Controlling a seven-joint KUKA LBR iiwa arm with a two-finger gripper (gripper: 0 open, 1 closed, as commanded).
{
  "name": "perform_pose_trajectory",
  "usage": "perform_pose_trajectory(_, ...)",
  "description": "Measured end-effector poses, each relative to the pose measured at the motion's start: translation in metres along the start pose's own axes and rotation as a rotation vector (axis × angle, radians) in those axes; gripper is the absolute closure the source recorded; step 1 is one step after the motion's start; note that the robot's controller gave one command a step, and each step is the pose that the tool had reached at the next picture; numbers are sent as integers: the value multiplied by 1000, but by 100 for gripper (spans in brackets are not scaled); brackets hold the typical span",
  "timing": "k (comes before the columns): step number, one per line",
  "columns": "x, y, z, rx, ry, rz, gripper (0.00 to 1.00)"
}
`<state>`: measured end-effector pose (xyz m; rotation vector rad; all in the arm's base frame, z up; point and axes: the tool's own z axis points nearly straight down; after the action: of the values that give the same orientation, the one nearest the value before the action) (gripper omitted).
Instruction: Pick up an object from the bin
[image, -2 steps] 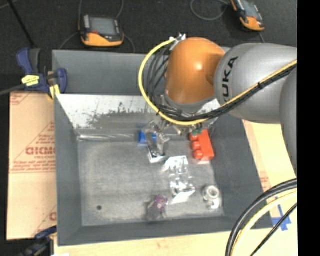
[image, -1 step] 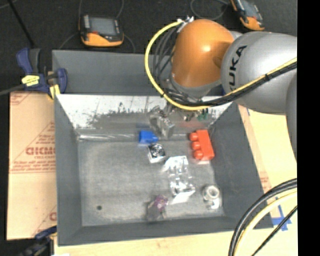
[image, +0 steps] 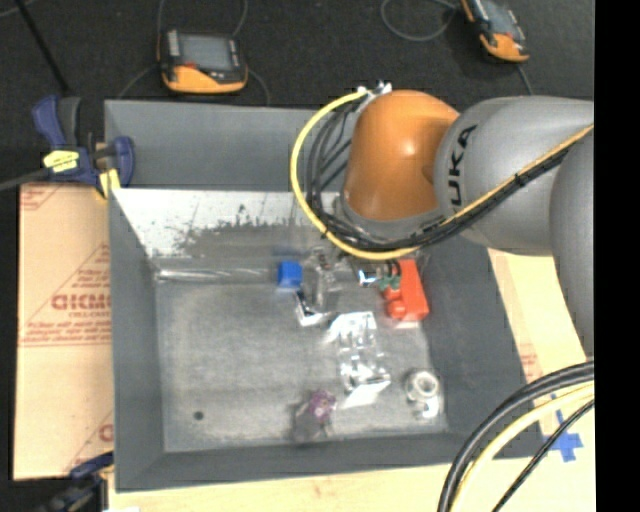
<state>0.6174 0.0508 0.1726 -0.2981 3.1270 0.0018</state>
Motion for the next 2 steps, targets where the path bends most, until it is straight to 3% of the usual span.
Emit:
perform_pose_trajectory(1, -17, -9, 24, 1, -5, 7, 100)
perform_pose_trajectory(2, -9, -15, -58, 4, -13, 15, 100)
